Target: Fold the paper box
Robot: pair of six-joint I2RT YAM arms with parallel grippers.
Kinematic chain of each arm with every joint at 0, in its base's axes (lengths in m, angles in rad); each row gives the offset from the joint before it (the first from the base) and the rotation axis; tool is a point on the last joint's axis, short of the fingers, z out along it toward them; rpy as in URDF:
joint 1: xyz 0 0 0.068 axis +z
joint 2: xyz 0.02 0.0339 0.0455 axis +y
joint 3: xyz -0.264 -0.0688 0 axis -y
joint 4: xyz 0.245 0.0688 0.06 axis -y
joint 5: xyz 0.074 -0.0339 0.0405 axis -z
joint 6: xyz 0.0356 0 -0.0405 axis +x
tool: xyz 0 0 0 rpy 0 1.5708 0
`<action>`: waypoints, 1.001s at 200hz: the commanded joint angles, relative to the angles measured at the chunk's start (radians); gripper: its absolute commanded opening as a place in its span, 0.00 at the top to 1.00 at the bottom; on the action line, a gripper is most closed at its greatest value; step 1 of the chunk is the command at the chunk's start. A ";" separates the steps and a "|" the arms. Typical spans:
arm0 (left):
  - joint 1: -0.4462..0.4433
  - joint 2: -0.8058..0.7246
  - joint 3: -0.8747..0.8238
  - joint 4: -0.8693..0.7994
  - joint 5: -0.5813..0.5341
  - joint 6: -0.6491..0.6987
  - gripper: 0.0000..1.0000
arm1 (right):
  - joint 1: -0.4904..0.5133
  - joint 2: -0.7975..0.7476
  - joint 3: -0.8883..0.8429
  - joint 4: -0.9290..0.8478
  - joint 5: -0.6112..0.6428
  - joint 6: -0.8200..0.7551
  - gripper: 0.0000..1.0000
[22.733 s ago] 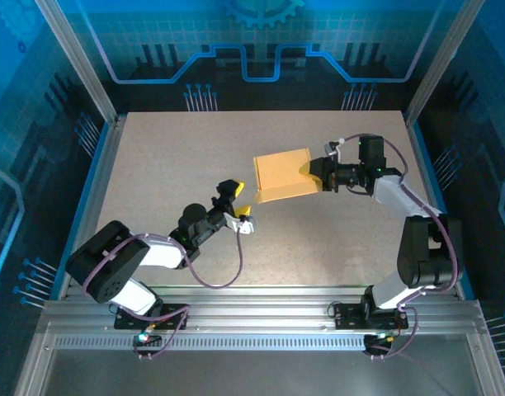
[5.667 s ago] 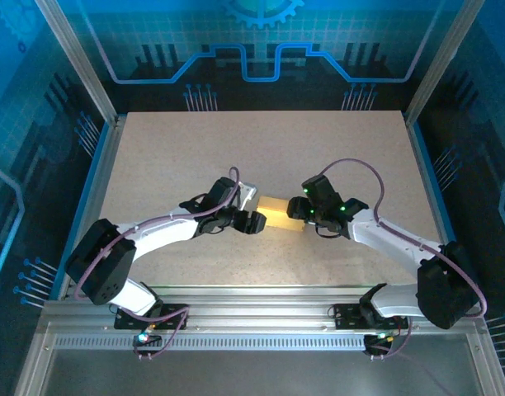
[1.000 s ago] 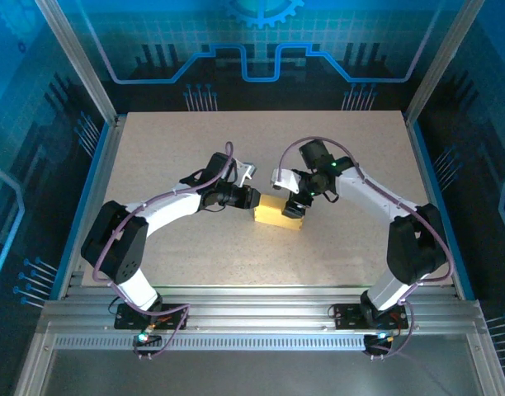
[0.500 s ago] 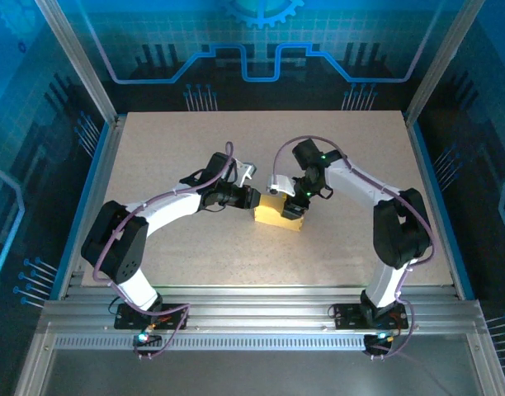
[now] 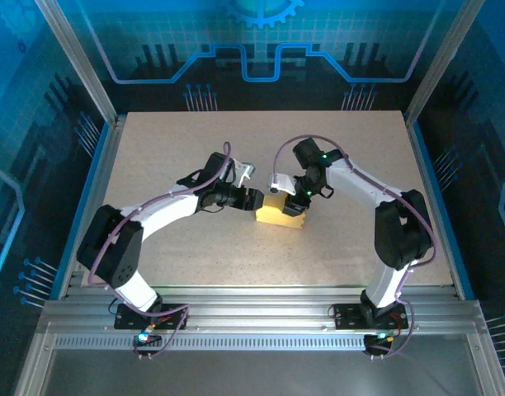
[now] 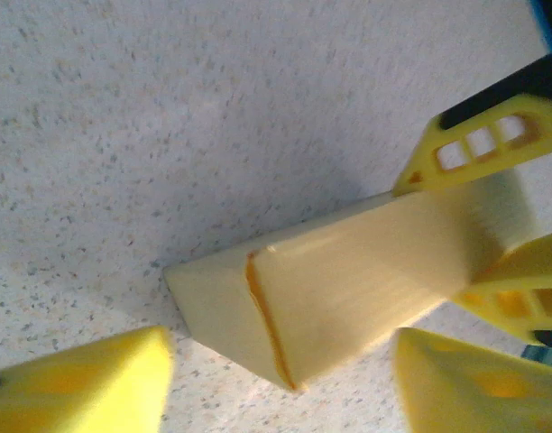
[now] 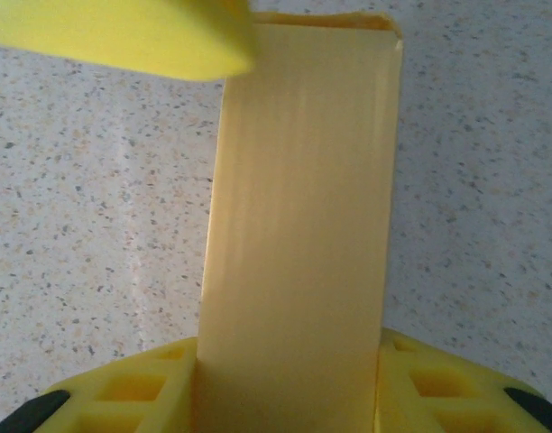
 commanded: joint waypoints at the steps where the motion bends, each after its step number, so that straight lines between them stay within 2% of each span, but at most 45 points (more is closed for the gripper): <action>1: -0.001 -0.146 -0.039 0.086 -0.039 -0.017 0.19 | -0.006 -0.062 -0.018 0.041 0.085 0.037 0.58; 5: 0.001 -0.159 -0.043 0.087 -0.049 -0.018 0.15 | -0.006 -0.067 -0.022 0.063 0.113 0.048 0.57; 29: 0.020 -0.208 -0.077 0.079 -0.103 -0.037 0.07 | -0.005 -0.085 -0.028 0.157 0.264 0.094 0.58; 64: 0.080 -0.279 -0.214 0.205 -0.109 -0.114 0.06 | 0.021 -0.073 -0.048 0.359 0.512 0.139 0.58; 114: 0.098 -0.337 -0.262 0.178 -0.128 -0.078 0.05 | 0.110 0.036 -0.111 0.691 0.891 0.078 0.60; 130: 0.102 -0.357 -0.275 0.179 -0.132 -0.070 0.05 | 0.132 0.074 -0.126 0.752 0.947 0.079 0.60; 176: 0.112 -0.409 -0.295 0.162 -0.138 -0.054 0.05 | 0.164 0.144 -0.159 0.790 0.970 0.093 0.58; 200: 0.113 -0.428 -0.313 0.168 -0.142 -0.059 0.05 | 0.167 0.138 -0.178 0.799 0.968 0.095 0.51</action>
